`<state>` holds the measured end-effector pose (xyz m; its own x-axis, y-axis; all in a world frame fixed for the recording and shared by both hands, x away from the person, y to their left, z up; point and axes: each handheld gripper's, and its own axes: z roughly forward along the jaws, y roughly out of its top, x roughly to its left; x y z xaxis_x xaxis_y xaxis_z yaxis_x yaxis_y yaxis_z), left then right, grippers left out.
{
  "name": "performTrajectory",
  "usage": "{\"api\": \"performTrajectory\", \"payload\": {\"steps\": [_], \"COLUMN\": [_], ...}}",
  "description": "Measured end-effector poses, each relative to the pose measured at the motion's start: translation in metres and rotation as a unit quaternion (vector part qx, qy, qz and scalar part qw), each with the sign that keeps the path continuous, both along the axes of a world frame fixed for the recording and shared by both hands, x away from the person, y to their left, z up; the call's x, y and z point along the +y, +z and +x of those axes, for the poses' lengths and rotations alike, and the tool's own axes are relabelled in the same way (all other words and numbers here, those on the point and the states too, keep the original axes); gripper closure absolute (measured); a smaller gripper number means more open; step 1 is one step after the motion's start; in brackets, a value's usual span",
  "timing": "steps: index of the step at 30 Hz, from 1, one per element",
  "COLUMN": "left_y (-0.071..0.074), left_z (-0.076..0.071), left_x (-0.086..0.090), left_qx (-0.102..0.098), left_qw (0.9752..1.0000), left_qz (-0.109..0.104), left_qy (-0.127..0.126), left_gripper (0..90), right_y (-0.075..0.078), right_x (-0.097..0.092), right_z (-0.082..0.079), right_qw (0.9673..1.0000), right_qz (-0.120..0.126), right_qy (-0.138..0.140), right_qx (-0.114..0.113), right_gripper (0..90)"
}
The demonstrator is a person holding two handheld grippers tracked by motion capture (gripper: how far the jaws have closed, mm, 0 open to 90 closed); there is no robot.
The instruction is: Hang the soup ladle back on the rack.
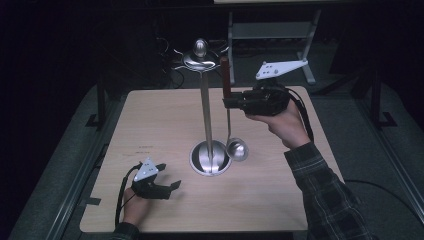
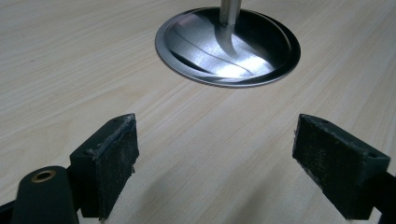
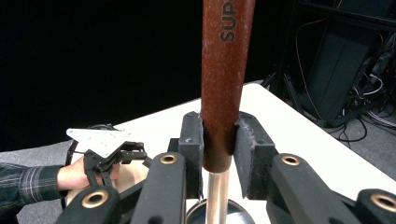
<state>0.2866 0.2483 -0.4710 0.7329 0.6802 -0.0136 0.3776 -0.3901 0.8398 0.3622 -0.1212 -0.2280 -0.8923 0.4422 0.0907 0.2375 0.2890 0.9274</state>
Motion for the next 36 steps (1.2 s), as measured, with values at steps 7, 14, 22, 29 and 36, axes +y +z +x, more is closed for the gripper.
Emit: {"api": "performTrajectory", "payload": {"steps": [7, 14, 22, 29, 36], "left_y": [0.0, 0.0, 0.0, 0.0, 0.0], "left_z": [0.0, 0.0, 0.001, 0.001, 0.001], "left_x": [0.0, 0.0, 0.0, 0.0, -0.001], "left_qx": [0.0, 0.0, 0.006, 0.003, 0.003], "left_qw": [1.0, 1.0, 1.0, 1.0, 1.0], "left_qz": [0.0, 0.0, -0.001, -0.003, -0.001], "left_qy": [0.0, 0.0, 0.003, 0.003, 0.003], "left_gripper": [14.2, 14.2, 14.2, 14.2, 14.2], "right_y": [-0.001, -0.001, -0.003, -0.019, -0.04], "right_x": [0.003, 0.002, -0.008, -0.028, -0.043], "right_z": [0.002, 0.004, 0.003, -0.003, -0.009], "right_qw": [1.0, 0.9999, 0.9999, 0.9994, 0.9983], "right_qz": [0.0, 0.012, 0.013, 0.009, -0.002], "right_qy": [0.003, -0.006, -0.01, -0.034, -0.055], "right_qx": [0.0, -0.005, -0.001, 0.007, 0.019], "right_gripper": [73.1, 68.8, 60.8, 50.5, 46.7]}}
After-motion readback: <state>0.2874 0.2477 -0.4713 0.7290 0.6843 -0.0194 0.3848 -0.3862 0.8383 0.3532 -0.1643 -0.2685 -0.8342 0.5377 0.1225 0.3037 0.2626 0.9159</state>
